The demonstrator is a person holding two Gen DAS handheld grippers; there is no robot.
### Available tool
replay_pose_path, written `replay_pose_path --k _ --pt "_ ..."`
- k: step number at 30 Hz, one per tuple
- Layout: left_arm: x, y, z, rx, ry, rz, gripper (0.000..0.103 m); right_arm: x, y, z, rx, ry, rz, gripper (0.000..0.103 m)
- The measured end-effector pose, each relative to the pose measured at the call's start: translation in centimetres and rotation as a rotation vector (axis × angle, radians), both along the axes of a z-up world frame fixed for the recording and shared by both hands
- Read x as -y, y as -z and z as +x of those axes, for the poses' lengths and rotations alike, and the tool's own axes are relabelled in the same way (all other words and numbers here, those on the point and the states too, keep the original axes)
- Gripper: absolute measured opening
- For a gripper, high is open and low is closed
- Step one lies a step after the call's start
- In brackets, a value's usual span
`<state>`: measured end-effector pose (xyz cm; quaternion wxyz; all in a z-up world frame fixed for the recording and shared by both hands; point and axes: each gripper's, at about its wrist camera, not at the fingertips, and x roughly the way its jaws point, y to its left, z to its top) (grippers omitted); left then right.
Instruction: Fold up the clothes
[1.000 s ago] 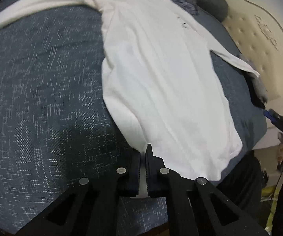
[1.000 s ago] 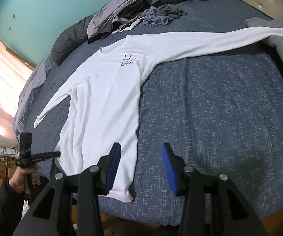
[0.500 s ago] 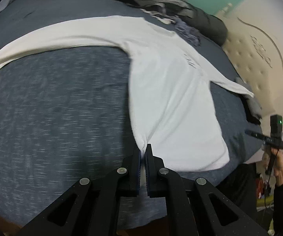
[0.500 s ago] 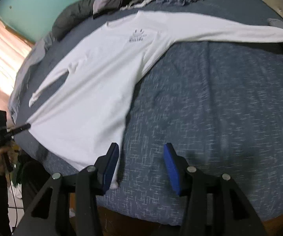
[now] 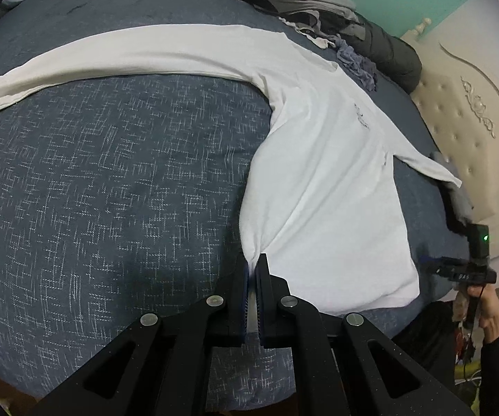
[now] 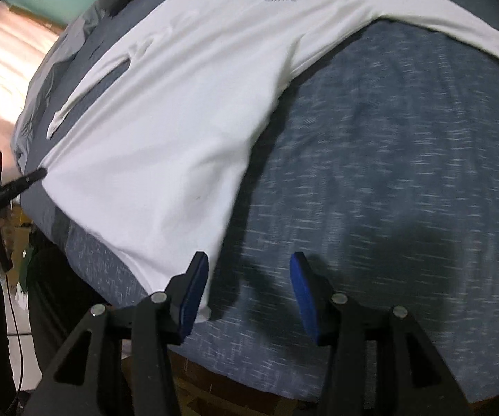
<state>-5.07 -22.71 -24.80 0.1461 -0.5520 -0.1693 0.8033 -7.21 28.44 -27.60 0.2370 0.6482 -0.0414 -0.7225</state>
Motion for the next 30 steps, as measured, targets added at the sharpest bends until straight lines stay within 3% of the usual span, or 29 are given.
replay_pose_path --k 5,9,10,11,16,18,21,25,27,28,29,30 --pt "-0.1 -0.3 0.1 -0.007 0.012 0.001 0.004 1.2 0.8 0.2 0.025 -0.037 0.004 0.034" --pt "-0.2 -0.5 0.1 -0.012 0.019 0.007 0.004 1.5 0.7 0.4 0.054 -0.036 -0.137 0.025" --pt "-0.2 -0.5 0.1 -0.012 0.019 0.009 0.004 1.7 0.6 0.4 0.053 -0.041 -0.16 0.015" --pt "-0.2 -0.5 0.1 -0.013 0.018 0.01 0.004 1.8 0.6 0.5 0.054 -0.044 -0.175 0.013" --pt "-0.3 -0.6 0.1 -0.015 0.021 0.016 0.004 1.1 0.1 0.7 0.052 -0.023 -0.157 0.013" --pt "-0.3 -0.7 0.1 -0.015 0.024 0.012 0.004 0.2 -0.1 0.7 0.069 0.007 -0.139 0.015" --pt "-0.4 -0.5 0.0 -0.012 0.026 0.01 0.004 -0.9 0.0 0.8 0.122 0.047 -0.139 0.058" --pt "-0.4 -0.3 -0.1 -0.007 0.025 0.015 0.004 -1.1 0.8 1.7 0.152 0.051 -0.146 0.059" --pt "-0.6 -0.3 -0.1 -0.006 0.027 0.015 0.004 -0.8 1.3 2.1 0.159 0.036 -0.148 0.053" --pt "-0.6 -0.3 -0.1 -0.008 0.028 0.016 0.004 -0.6 1.5 2.3 0.164 0.029 -0.158 0.035" --pt "-0.6 -0.4 -0.1 -0.01 0.029 0.017 0.004 -0.4 1.6 2.4 0.164 0.019 -0.163 0.024" --pt "-0.7 -0.5 -0.1 -0.012 0.03 0.018 0.004 -0.1 1.4 2.5 0.155 0.008 -0.161 0.021"
